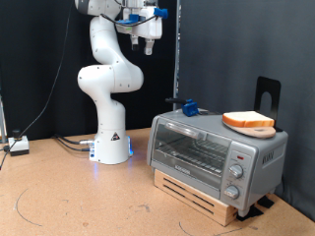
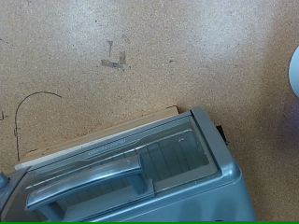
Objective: Make a piece of toast with the oven
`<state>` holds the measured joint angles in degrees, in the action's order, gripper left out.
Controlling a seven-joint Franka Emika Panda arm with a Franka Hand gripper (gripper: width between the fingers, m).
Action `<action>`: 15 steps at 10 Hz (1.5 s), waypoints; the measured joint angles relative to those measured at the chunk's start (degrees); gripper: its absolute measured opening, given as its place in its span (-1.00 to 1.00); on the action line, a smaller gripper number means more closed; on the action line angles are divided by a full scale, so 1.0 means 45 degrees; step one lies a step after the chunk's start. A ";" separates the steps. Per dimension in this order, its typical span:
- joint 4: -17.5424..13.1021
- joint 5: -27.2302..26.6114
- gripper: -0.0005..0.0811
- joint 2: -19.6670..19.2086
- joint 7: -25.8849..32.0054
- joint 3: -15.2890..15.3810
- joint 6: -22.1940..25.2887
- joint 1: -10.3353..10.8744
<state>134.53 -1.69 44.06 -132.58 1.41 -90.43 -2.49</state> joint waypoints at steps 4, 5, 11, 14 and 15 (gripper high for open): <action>-0.0024 -0.0308 0.99 0.0319 0.2997 -0.0088 -0.0534 0.0653; -0.0045 -0.0050 0.99 0.0408 0.4401 -0.0179 -0.0284 0.0923; 0.0123 -0.0800 0.99 0.0733 0.9804 -0.0867 -0.1530 0.2290; 0.0356 -0.0596 0.99 0.0293 1.4082 -0.1459 -0.1875 0.3363; 0.0383 -0.0340 0.99 -0.0025 1.5190 -0.1536 -0.2118 0.3554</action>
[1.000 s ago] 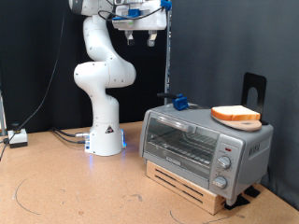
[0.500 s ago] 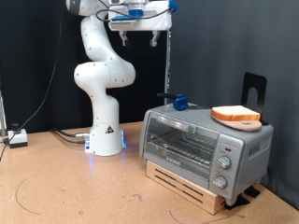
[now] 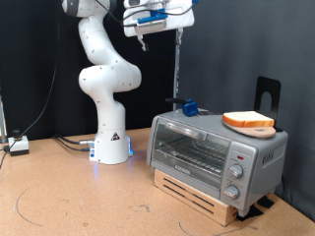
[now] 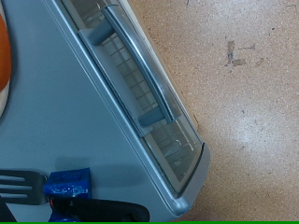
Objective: Make a piece of toast with the oven
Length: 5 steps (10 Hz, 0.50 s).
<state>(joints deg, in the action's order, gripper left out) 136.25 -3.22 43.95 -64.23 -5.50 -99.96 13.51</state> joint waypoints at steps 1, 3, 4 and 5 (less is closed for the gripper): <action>0.0002 -0.0136 0.99 0.0015 -0.0495 0.0019 0.0002 -0.0073; 0.0104 -0.1525 0.99 0.0037 0.1116 -0.0643 -0.0337 0.0296; 0.0201 -0.2026 0.99 -0.0086 0.2160 -0.1141 -0.0428 0.0543; 0.0258 -0.2129 0.99 -0.0388 0.3054 -0.1566 -0.0541 0.0714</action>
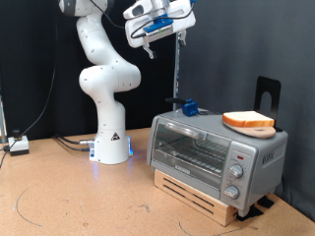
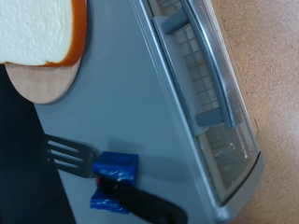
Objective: Make a piece of toast with the oven
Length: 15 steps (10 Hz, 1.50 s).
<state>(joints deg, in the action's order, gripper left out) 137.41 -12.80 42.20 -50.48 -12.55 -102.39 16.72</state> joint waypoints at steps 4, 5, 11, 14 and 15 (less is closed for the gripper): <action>-0.0026 -0.1571 0.99 -0.0342 0.2627 -0.1009 0.0466 0.0751; 0.0074 -0.1802 0.99 -0.0389 0.3681 -0.1449 0.0385 0.1014; 0.0847 -0.0859 0.99 -0.1839 0.5208 -0.1994 -0.1042 0.0885; 0.1133 -0.0725 0.99 -0.2059 0.5216 -0.2051 -0.1395 0.0772; 0.1147 -0.0997 0.99 -0.2032 0.5943 -0.2163 -0.1234 0.0874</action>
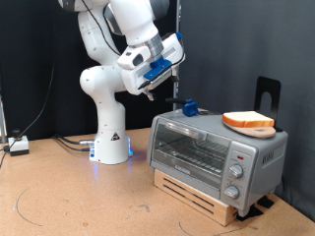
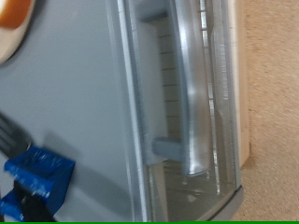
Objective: Make a piece of toast with the oven
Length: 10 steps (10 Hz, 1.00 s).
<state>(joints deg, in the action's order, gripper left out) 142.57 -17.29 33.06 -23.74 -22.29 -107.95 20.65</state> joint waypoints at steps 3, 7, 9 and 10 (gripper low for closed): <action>0.0946 -0.0213 0.99 0.0007 0.1326 -0.0242 -0.0621 0.0066; 0.2009 0.0407 0.99 -0.0436 0.1243 -0.0088 -0.1871 -0.0097; 0.2167 -0.0054 0.99 -0.0432 0.1633 -0.0162 -0.2034 -0.0069; 0.2388 -0.0069 0.99 -0.0454 0.1656 -0.0157 -0.2335 -0.0056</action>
<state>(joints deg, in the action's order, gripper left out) 153.32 -17.60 31.01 -16.28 -22.99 -118.46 20.40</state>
